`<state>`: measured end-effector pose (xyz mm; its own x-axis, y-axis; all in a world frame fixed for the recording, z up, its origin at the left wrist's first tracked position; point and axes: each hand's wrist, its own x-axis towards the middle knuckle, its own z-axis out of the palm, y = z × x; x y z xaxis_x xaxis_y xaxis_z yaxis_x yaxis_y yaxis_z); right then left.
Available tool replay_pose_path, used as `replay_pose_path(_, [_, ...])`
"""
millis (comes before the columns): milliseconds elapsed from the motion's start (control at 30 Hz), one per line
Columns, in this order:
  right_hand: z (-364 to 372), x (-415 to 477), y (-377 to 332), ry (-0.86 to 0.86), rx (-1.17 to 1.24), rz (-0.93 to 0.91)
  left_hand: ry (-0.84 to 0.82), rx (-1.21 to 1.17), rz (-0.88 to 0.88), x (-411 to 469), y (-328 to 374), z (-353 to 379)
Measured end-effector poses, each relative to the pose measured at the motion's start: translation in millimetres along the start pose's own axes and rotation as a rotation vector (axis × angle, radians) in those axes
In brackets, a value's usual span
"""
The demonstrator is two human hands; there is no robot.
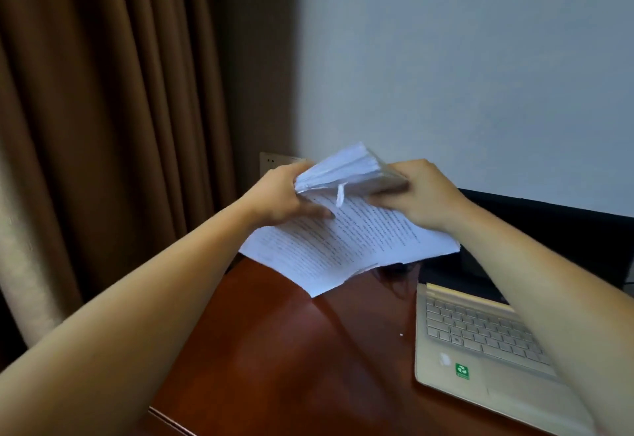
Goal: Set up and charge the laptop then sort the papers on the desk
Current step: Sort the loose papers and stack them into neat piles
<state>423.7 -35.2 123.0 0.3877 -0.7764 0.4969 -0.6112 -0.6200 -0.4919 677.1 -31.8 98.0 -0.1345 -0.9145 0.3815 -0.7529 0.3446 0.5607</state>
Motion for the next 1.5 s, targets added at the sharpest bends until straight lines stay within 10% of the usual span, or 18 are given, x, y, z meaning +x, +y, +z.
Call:
replay_pose_path(300, [-31.9, 4.6, 7.0, -0.149, 0.001, 0.136, 0.065, -0.439, -0.04, -23.0, -21.1, 14.6])
replay_pose_path(500, [6.8, -25.4, 43.5, -0.073, 0.896, 0.35, 0.142, -0.927, -0.123, -43.5, -37.8, 37.5])
replay_pose_path(633, [67.2, -40.6, 39.1, 0.02, 0.951, 0.385, 0.177, -1.092, -0.193, -48.3, -40.5, 58.8])
replay_pose_path(900, [102.7, -32.1, 28.9, 0.305, 0.867, 0.395, 0.317, -0.977, -0.193, -41.2, -47.1, 65.3])
replay_pose_path(1500, [123.8, -52.7, 48.3, 0.117, 1.056, 0.55, 0.09, -0.883, -0.297, -50.2, -80.2, 75.0])
